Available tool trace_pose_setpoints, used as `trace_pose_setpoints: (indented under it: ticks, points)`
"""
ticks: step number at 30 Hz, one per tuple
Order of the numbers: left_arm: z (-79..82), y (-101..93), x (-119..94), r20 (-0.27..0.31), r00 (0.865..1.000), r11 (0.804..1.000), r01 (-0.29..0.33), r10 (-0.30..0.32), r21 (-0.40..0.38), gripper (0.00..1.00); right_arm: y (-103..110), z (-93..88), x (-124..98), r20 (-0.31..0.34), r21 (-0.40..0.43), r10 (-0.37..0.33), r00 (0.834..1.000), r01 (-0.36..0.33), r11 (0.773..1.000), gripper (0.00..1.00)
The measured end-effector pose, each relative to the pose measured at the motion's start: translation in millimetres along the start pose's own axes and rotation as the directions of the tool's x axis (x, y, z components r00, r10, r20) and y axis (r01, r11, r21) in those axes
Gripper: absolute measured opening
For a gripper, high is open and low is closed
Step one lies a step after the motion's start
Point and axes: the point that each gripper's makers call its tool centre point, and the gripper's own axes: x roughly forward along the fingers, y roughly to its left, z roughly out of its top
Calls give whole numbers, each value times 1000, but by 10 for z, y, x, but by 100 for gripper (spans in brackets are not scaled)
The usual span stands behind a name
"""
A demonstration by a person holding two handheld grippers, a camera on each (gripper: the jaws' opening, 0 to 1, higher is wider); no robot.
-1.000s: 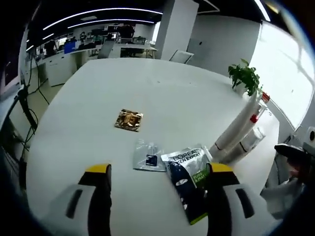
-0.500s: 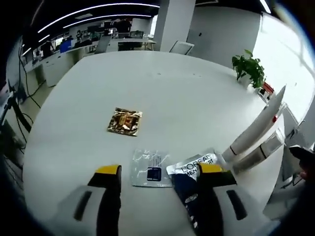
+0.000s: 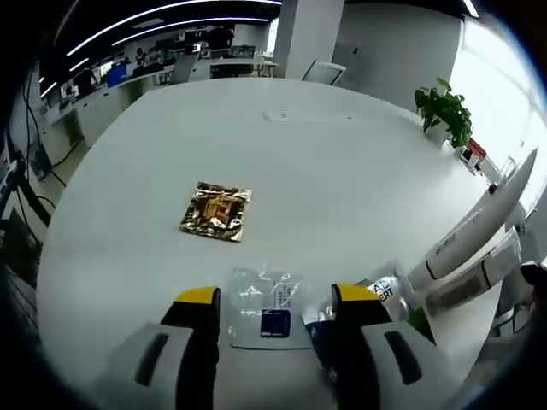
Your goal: Arrange the skincare products in the storage area until every visible bottle or jar stands upright without overlapping.
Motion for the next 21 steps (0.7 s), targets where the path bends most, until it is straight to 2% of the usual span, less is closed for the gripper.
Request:
trace_pose_setpoints:
  ticks: [10, 13, 17, 21]
  points:
    - [-41, -41, -28, -9, 1000, 1000, -27, 27, 6, 44, -12, -22, 13, -15, 4, -1, 1000, 1, 1000, 94]
    - [-68, -40, -47, -20, 999, 998, -43, 44, 36, 43, -13, -28, 17, -19, 3, -1, 1000, 1, 1000, 94]
    - [-98, -7, -31, -28, 998, 995, -59, 61, 76, 41, -31, -24, 14, -16, 8, -3, 1000, 3, 1000, 94]
    - [-74, 51, -14, -28, 997, 996, -65, 67, 65, 41, -41, -22, 13, -15, 10, -5, 1000, 5, 1000, 94]
